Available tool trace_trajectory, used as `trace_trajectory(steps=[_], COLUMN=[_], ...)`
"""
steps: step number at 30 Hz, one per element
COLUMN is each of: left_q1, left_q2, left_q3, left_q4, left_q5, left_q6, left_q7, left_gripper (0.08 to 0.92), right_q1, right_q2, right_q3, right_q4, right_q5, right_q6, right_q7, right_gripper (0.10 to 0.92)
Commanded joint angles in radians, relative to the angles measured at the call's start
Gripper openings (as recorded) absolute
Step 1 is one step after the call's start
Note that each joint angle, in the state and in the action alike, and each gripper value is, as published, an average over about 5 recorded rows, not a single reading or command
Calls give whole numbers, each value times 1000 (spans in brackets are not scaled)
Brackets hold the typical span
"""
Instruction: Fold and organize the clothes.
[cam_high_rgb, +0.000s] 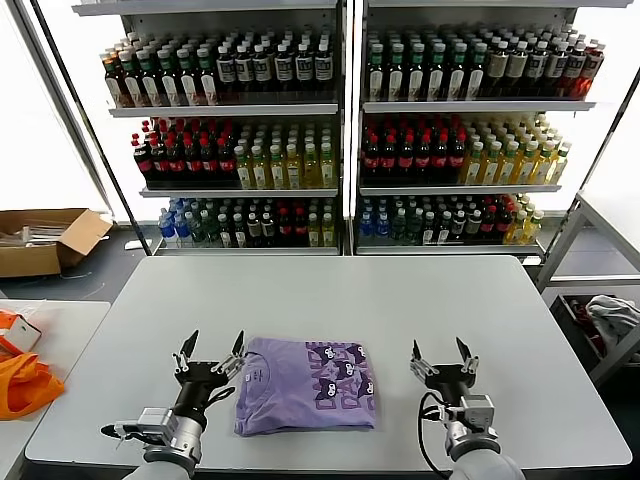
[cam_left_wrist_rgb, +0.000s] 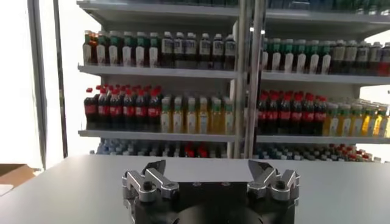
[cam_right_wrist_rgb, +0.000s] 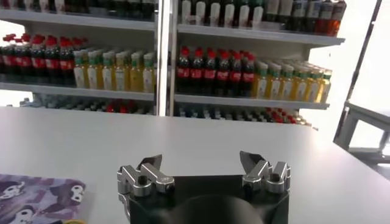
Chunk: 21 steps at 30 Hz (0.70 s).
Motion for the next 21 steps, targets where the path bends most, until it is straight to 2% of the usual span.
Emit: trace_trajectory(steps=[1, 21], left_q1=[3, 52], left_q2=[33, 36], left_q3=[0, -55], left_q4=[15, -57], left_q5=[-7, 9], left_q6=[-29, -8], left_q7=[18, 50], left_gripper=[823, 823], right_q1=[-94, -87], right_q2=[1, -22], right_q3=[99, 93], right_q4=[82, 139], right_q5=[40, 49], right_q6=[34, 19], right_q7=[-8, -1], right_gripper=[823, 823])
